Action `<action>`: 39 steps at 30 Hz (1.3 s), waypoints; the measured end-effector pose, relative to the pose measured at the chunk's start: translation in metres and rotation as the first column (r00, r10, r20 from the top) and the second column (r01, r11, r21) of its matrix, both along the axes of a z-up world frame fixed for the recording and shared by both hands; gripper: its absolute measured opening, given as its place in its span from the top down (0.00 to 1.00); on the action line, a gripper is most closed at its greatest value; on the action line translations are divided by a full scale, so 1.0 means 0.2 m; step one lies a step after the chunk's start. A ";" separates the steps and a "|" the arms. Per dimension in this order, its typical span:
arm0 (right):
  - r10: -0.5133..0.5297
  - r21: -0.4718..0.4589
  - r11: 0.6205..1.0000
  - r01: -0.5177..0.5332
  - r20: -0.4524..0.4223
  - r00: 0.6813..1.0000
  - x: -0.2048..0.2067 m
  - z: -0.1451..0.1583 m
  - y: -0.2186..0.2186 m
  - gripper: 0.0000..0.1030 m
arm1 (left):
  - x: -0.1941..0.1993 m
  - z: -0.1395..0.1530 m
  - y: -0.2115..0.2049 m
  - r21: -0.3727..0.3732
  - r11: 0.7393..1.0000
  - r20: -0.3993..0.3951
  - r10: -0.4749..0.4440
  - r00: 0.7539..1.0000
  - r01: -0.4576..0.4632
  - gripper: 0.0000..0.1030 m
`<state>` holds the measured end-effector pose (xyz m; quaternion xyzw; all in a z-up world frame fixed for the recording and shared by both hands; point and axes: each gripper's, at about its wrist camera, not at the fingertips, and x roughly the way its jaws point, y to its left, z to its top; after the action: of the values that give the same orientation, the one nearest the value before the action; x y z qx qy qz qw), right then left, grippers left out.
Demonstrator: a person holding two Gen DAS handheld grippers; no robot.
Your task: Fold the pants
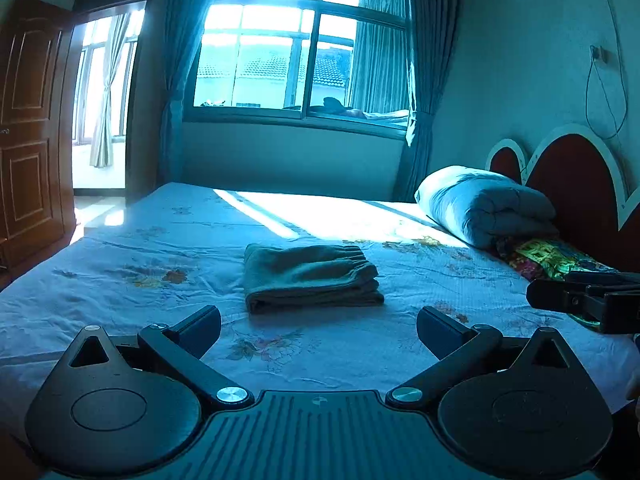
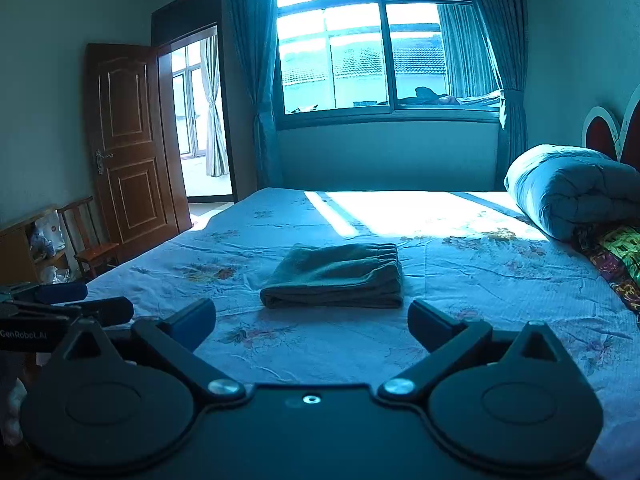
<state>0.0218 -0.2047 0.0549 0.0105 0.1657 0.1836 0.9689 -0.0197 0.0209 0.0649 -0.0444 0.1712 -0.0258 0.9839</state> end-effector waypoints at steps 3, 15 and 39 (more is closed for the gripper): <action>0.004 0.006 1.000 -0.004 0.000 1.000 -0.01 0.00 0.00 0.06 | -0.01 0.00 0.00 0.007 1.000 0.004 -0.002 1.000 0.002 0.00; 0.007 0.030 1.000 -0.008 0.016 1.000 -0.03 0.03 -0.04 0.06 | -0.01 0.00 -0.01 0.002 1.000 0.017 -0.009 1.000 0.009 0.00; 0.001 0.033 0.999 -0.001 0.006 1.000 -0.03 0.03 -0.03 0.06 | -0.01 -0.01 0.00 0.002 1.000 0.013 -0.026 1.000 0.026 0.00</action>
<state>0.0153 -0.2113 0.0609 0.0259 0.1597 0.1866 0.9690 -0.0212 0.0202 0.0637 -0.0413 0.1656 -0.0389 0.9846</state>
